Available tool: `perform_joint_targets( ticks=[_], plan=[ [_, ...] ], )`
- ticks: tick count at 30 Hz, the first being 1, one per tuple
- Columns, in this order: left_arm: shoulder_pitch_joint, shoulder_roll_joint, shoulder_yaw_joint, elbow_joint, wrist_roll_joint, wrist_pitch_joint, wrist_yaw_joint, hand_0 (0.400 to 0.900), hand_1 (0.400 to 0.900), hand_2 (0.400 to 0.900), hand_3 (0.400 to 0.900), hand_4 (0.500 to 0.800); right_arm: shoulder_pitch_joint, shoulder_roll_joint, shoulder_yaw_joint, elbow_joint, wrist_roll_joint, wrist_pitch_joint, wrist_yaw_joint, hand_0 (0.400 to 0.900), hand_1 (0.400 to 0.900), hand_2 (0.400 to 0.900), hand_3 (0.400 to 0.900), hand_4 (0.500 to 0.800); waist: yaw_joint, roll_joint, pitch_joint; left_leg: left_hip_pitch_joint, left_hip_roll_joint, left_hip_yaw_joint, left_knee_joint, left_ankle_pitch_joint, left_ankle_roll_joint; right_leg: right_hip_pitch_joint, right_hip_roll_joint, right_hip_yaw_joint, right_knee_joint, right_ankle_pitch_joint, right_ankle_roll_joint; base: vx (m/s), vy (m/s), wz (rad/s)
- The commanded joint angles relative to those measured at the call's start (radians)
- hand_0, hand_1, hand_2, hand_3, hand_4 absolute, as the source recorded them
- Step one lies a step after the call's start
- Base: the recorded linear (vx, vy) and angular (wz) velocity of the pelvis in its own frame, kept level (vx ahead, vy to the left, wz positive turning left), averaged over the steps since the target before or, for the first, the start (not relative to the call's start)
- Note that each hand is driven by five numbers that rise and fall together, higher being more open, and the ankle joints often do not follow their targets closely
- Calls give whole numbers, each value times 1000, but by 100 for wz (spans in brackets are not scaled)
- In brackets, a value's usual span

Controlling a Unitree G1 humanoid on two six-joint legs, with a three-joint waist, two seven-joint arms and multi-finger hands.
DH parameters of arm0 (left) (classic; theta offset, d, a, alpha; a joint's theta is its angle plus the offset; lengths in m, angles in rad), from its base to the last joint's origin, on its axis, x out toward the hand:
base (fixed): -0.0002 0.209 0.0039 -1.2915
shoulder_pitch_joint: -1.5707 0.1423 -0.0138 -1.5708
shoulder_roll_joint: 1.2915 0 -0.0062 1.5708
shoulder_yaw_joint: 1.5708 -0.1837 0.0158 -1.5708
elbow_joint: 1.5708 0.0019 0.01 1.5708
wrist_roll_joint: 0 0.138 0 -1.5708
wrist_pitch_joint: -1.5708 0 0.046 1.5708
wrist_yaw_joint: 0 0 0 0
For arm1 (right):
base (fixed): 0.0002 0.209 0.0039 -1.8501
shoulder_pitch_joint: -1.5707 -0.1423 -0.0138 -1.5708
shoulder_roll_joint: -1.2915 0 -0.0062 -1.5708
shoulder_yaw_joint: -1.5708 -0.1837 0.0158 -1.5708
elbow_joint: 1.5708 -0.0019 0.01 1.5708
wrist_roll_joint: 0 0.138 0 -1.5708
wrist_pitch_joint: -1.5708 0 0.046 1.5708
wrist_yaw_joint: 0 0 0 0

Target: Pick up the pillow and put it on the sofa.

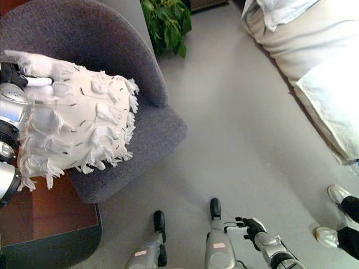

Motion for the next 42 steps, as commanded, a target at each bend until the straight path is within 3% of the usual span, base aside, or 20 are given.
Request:
perform_joint_targets(
  ticks=[1,7,9,11,15,18,21,23,24,26,28,31,33,34,37,42],
  plan=[
    [-235,56,-12,100,-1,-70,76,900,900,900,900,800,-18,-52,44,13,-6,-12,1,900,900,900,900,800,-16,11,7,-17,-56,66,-7,-41,62,-4,7,59,69,-76,25,-19,39,-5],
    [-300,60,-52,135,43,-102,158,900,900,900,900,800,-30,-58,59,19,-8,-15,4,900,900,900,900,800,-15,8,16,-22,-54,66,-7,-38,56,-4,4,45,65,-76,23,-5,5,0],
    [-328,63,-71,140,101,-117,220,900,900,900,900,800,-33,-61,64,20,-1,-17,2,900,900,900,900,800,-15,8,14,-22,-55,65,-7,-39,54,-1,3,39,63,-77,21,-12,5,4],
    [-369,71,-104,137,175,-126,317,900,900,900,900,800,-37,-65,67,27,1,-20,7,900,900,900,900,800,-13,8,10,-21,-55,65,-7,-40,52,1,0,33,62,-78,20,2,2,3],
    [-448,78,-159,128,283,-95,469,900,900,900,900,800,-39,-72,74,28,6,-19,12,900,900,900,900,800,-11,7,-2,-14,-55,65,-7,-44,50,8,-5,22,59,-79,18,8,4,-1],
    [-496,78,-207,119,380,-37,557,900,900,900,900,800,-42,-79,78,33,1,-18,18,900,900,900,900,800,-11,8,-10,-7,-56,67,-7,-49,49,16,-8,20,53,-78,18,21,12,-2],
    [-524,88,-234,100,461,-12,609,900,900,900,900,800,-39,-85,72,37,-9,-18,26,900,900,900,900,800,-8,9,-20,-1,-58,67,-7,-52,49,24,-9,15,48,-79,18,22,8,-2],
    [-536,92,-245,80,464,-23,650,900,900,900,900,800,-38,-85,68,40,-15,-18,29,900,900,900,900,800,-5,10,-24,3,-59,66,-7,-54,49,29,-11,12,46,-80,18,0,0,0],
    [-538,96,-238,64,447,-66,642,900,900,900,900,800,-37,-87,64,39,-20,-15,32,900,900,900,900,800,-3,11,-28,6,-58,66,-7,-56,48,33,-12,9,45,-82,17,0,0,0],
    [-529,95,-235,36,440,-106,609,900,900,900,900,800,-35,-86,60,39,-21,-9,33,900,900,900,900,800,1,14,-33,10,-60,61,-7,-58,49,38,-12,5,48,-87,16,8,-8,2],
    [-501,88,-215,1,341,-166,558,900,900,900,900,800,-32,-77,54,42,-25,-4,31,900,900,900,900,800,6,15,-41,14,-62,56,-7,-60,50,43,-13,0,50,-91,16,14,-21,5],
    [-423,75,-144,-30,98,-242,458,900,900,900,900,800,-27,-66,53,40,-21,-2,27,900,900,900,900,800,9,15,-51,24,-62,50,-7,-64,50,51,-11,-2,56,-100,17,1,-8,1],
    [-332,53,-68,-56,-59,-345,334,900,900,900,900,800,-30,-47,49,37,-18,8,25,900,900,900,900,800,14,9,-60,34,-60,49,-7,-66,49,61,-8,-6,60,-107,17,-19,-42,3],
    [-291,41,-40,-79,-106,-368,299,900,900,900,900,800,-28,-40,45,37,-21,12,25,900,900,900,900,800,16,8,-65,40,-59,50,-7,-67,49,66,-7,-8,61,-110,17,-6,-48,4],
    [-152,6,52,-178,-239,-387,213,900,900,900,900,800,-11,-23,24,36,-31,16,25,900,900,900,900,800,25,3,-87,59,-53,53,-7,-69,48,85,-3,-13,65,-118,17,22,-45,0],
    [94,-88,221,-347,-354,-353,90,900,900,900,900,800,17,9,-29,54,-37,17,21,900,900,900,900,800,52,-5,-132,96,-46,47,1,-76,50,132,0,-29,65,-132,14,65,-58,1]
  ],
)
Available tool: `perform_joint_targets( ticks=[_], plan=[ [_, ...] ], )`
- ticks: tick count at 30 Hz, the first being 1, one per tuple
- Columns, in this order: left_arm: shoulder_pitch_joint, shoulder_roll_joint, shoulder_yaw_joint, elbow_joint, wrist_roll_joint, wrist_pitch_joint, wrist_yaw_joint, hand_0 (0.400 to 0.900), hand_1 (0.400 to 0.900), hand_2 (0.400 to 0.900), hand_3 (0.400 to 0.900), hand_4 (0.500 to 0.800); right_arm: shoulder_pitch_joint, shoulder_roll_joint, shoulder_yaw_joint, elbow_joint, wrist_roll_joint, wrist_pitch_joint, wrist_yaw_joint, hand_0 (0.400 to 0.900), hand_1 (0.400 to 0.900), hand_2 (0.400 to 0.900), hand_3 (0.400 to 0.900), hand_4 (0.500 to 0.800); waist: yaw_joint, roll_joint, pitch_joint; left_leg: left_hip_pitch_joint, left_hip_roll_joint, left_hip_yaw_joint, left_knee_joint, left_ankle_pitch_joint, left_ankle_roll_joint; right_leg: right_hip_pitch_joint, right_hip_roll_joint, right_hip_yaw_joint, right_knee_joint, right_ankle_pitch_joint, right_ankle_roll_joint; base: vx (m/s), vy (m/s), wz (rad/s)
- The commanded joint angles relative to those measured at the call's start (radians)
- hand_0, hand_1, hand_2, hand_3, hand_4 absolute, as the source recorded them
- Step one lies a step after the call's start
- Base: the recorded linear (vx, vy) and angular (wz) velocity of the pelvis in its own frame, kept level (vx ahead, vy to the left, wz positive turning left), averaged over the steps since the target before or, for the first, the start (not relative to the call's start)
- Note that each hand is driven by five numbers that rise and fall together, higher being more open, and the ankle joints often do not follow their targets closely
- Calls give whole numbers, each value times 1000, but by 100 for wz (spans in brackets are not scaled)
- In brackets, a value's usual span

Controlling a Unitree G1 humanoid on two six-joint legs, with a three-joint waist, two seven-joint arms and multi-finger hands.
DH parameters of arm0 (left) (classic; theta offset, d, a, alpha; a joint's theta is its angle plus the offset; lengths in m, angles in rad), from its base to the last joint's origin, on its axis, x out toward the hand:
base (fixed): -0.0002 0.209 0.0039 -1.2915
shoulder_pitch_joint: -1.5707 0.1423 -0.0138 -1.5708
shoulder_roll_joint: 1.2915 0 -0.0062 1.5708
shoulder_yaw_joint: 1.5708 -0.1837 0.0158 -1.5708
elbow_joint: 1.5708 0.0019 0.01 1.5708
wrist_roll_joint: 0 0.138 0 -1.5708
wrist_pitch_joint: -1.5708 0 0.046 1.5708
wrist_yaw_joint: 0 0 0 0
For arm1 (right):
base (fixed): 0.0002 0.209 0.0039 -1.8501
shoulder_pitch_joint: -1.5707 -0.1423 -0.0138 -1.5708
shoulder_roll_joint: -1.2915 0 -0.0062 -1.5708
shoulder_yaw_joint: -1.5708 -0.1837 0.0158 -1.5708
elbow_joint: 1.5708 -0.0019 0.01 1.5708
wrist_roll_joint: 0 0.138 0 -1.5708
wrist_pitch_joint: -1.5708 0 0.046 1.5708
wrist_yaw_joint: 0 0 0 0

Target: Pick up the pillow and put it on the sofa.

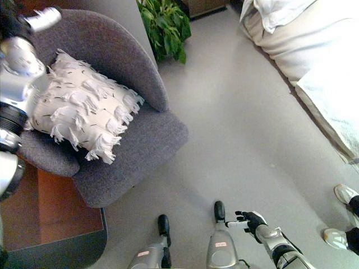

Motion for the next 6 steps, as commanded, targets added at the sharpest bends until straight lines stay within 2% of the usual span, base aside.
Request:
perform_joint_targets(
  ticks=[1,4,6],
  plan=[
    [47,-9,135,-74,-95,-67,-87,900,900,900,900,800,37,27,-18,55,-15,8,-5,900,900,900,900,800,50,-31,-99,29,-51,30,3,-67,52,62,-3,-23,83,-133,13,84,-65,4],
    [233,-118,243,-170,-110,-68,-117,900,900,900,900,800,55,57,-37,59,-14,22,-14,900,900,900,900,800,69,-36,-122,51,-50,17,9,-72,53,91,-3,-39,83,-140,10,95,-59,4],
    [375,-198,296,-235,-89,-53,-165,900,900,900,900,800,75,79,-45,58,-19,35,-19,900,900,900,900,800,82,-43,-143,67,-49,9,13,-76,56,112,-2,-46,81,-145,6,94,-47,1]
  ],
)
